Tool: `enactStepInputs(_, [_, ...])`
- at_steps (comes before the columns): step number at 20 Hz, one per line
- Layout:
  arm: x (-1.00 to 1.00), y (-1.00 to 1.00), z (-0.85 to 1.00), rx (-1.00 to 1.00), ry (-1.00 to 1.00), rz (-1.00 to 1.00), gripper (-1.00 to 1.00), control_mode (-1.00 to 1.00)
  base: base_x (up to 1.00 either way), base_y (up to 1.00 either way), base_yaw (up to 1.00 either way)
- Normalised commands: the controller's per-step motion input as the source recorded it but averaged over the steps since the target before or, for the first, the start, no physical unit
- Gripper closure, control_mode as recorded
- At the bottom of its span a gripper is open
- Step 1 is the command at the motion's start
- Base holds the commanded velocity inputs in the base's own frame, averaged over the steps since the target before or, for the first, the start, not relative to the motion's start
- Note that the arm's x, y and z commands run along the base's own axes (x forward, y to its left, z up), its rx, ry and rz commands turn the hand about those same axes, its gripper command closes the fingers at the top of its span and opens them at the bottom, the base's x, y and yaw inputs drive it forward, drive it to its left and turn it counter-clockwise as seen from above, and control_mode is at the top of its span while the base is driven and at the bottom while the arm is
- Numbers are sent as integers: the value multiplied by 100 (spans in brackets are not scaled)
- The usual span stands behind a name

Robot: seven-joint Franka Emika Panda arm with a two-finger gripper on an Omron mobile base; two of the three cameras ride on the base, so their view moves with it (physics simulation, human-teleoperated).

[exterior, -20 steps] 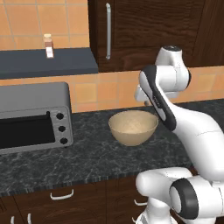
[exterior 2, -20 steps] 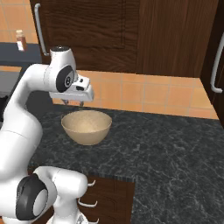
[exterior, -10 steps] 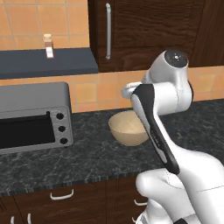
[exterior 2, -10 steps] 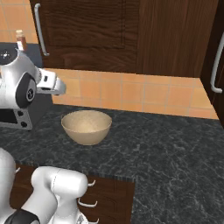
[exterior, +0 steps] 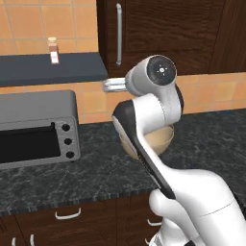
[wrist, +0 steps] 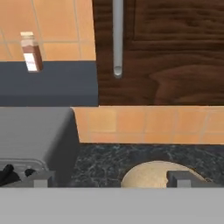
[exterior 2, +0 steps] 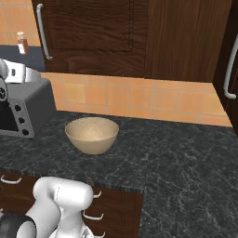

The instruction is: Open the cabinet, pick up the bread from the cabinet and place it in the basket. Then move the basket to the dining counter.

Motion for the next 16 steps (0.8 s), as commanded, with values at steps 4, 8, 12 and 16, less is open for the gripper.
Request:
enactStepInputs(4, [67, 15, 55, 2, -10, 3, -100, -100, 0, 0, 0])
enactStepInputs(8, [55, -9, 70, 9, 3, 1, -100, -100, 0, 0, 0])
enactStepInputs(12, [59, 0, 70, 10, 2, 3, -100, -100, 0, 0, 0])
enactStepInputs(16, [35, 5, 40, 6, 0, 0, -100, -100, 0, 0, 0])
